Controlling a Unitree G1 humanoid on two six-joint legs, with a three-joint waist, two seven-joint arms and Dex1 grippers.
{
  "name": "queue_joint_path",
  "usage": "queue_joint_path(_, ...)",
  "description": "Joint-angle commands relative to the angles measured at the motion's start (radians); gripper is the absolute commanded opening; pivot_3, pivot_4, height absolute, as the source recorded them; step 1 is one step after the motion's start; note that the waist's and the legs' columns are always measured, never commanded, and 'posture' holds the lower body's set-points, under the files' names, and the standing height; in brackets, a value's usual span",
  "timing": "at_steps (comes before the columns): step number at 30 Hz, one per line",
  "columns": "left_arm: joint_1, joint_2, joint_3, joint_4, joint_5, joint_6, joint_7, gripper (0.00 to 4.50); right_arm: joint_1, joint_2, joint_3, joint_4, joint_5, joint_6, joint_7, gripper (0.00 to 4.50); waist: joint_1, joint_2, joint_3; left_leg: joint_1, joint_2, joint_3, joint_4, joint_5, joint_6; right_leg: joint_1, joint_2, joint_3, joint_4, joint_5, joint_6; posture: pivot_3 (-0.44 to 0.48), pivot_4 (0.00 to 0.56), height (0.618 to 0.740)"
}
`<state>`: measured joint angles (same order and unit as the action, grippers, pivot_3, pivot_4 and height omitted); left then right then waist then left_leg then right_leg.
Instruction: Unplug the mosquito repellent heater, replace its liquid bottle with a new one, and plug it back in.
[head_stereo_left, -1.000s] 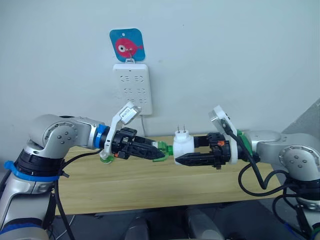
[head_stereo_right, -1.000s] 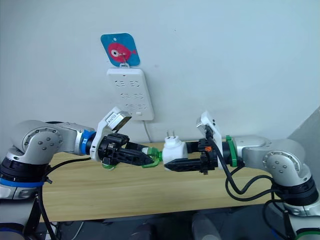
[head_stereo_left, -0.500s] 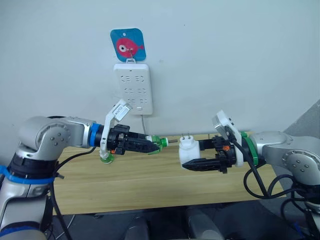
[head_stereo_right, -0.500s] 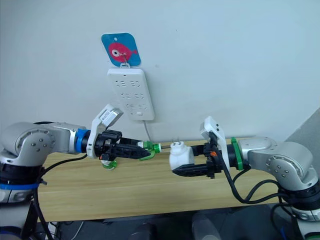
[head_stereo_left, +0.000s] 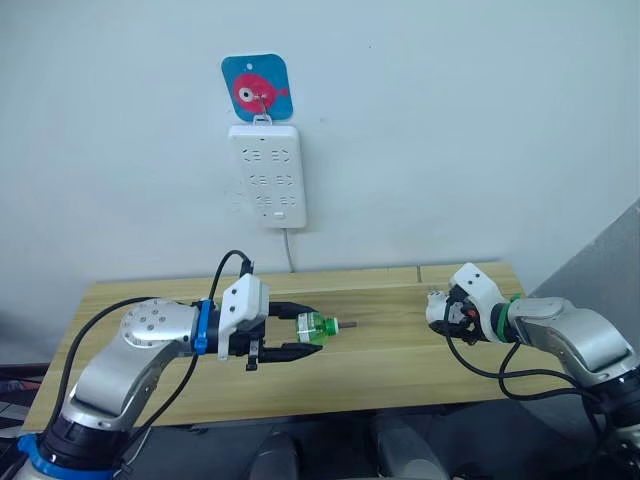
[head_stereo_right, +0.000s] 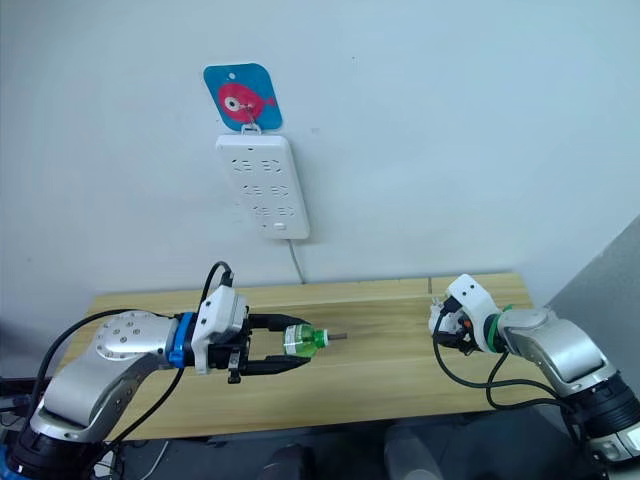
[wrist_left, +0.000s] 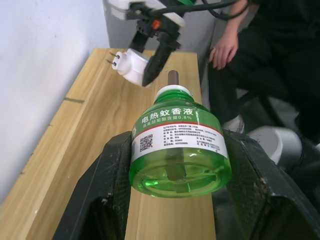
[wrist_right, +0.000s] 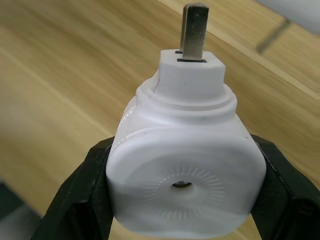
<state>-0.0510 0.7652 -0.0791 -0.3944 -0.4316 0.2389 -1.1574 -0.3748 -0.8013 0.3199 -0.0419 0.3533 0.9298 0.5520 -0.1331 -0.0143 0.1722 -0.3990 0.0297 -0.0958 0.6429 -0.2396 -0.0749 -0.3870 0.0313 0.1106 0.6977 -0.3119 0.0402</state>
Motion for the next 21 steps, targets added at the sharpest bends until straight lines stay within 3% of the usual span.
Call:
queue_joint_path(1, 0.030, -0.015, -0.011, -0.036, 0.048, -0.097, 0.009, 2.23, -0.063, 0.012, 0.031, 0.081, -0.070, 0.067, 0.014, 3.02, 0.004, -0.001, 0.007, 0.000, 0.000, 0.001, 0.000, 0.000, 0.000, 0.000, 0.000, 0.002, 0.000, 0.001, 0.001, -0.068, 0.171, 0.740)
queue_joint_path(14, 0.049, -0.036, -0.060, -0.024, 0.118, -0.195, 0.036, 2.23, -0.156, 0.132, 0.006, 0.378, -0.170, 0.122, 0.030, 3.02, 0.022, -0.002, 0.020, 0.001, 0.000, 0.007, 0.000, 0.000, 0.000, -0.002, 0.000, 0.007, -0.001, 0.002, 0.004, -0.050, 0.188, 0.740)
queue_joint_path(18, 0.040, -0.042, -0.066, -0.018, 0.122, -0.197, 0.040, 2.23, -0.167, 0.158, -0.037, 0.399, -0.179, 0.142, 0.023, 4.33, 0.023, -0.002, 0.021, 0.001, 0.000, 0.008, 0.001, 0.000, 0.000, -0.001, 0.000, 0.008, 0.000, 0.003, 0.004, -0.052, 0.187, 0.740)
queue_joint_path(21, 0.032, -0.045, -0.067, -0.008, 0.122, -0.199, 0.040, 2.23, -0.170, 0.168, -0.067, 0.380, -0.179, 0.163, 0.019, 4.50, 0.022, -0.002, 0.022, 0.001, 0.000, 0.009, 0.000, 0.000, 0.000, -0.002, 0.000, 0.009, -0.001, 0.003, 0.005, -0.071, 0.183, 0.740)
